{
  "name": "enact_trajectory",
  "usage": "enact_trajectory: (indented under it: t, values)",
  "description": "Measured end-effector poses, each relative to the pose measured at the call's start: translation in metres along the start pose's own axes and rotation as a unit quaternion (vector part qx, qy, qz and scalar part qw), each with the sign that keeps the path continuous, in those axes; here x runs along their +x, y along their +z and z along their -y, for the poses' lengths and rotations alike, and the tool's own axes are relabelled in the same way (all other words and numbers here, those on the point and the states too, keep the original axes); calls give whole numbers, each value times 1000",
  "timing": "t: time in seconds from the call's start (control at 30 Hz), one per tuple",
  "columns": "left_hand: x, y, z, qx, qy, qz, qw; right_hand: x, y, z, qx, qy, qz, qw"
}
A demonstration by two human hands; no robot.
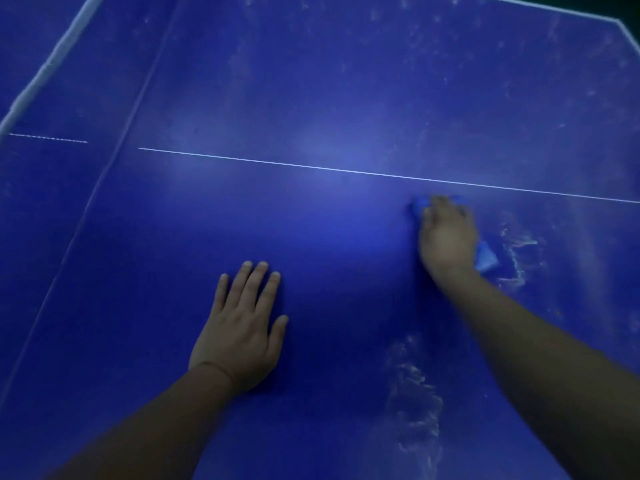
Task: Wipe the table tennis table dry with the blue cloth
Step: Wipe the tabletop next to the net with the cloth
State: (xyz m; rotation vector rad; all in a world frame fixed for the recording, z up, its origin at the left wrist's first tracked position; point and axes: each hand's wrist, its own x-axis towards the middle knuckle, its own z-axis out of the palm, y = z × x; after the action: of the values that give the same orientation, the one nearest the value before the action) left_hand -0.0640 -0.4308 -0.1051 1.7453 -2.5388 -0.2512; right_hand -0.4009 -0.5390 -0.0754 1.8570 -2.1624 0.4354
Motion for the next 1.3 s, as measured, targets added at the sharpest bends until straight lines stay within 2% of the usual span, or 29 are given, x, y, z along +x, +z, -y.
enact_trajectory:
  t: [0.1,0.2,0.23,0.3,0.4,0.43,0.47,0.53,0.6,0.67,0.77,0.87,0.9,1.0,1.07,1.17,1.23,1.3]
  values:
    - [1,-2,0,1,-2,1,1000,-13,21,85,80,-152,88,981]
    - [1,-2,0,3,-3,1,1000,5,34,94,67,-179,141,972]
    - [1,-1,0,2,-3,1,1000,15,37,74,38,-140,134,980]
    - [0,0,0,2,-3,0,1000,33,35,18,-6,33,110,993]
    - [1,0,0,2,-5,3,1000,34,17,-39,-13,255,109,961]
    - [1,-1,0,1,-6,4,1000,29,16,-31,-8,272,103,957]
    - [1,-1,0,0,-7,5,1000,25,16,-15,5,238,88,967]
    - [0,-1,0,1,-8,8,1000,18,28,39,23,76,67,995]
    - [1,-1,0,2,-9,9,1000,14,39,100,54,-77,120,988]
    - [2,-2,-1,5,-11,7,1000,16,44,134,66,-162,178,968]
    - [3,-2,0,2,-11,8,1000,37,40,94,59,-148,145,976]
    - [2,-2,0,-2,-11,7,1000,41,31,-17,24,-8,98,995]
    - [2,-2,0,-2,-12,8,1000,37,26,-52,28,29,103,994]
    - [2,-3,0,-4,-8,15,1000,21,19,-82,73,84,135,985]
    - [2,-4,0,-8,-10,15,1000,8,16,-51,112,26,153,982]
    - [2,-5,1,-17,-11,22,1000,-28,-1,16,160,-183,178,954]
    - [2,-5,3,-31,-3,21,999,-83,-22,46,193,-328,177,908]
    - [0,-7,8,-61,14,19,998,-151,-54,52,236,-448,215,835]
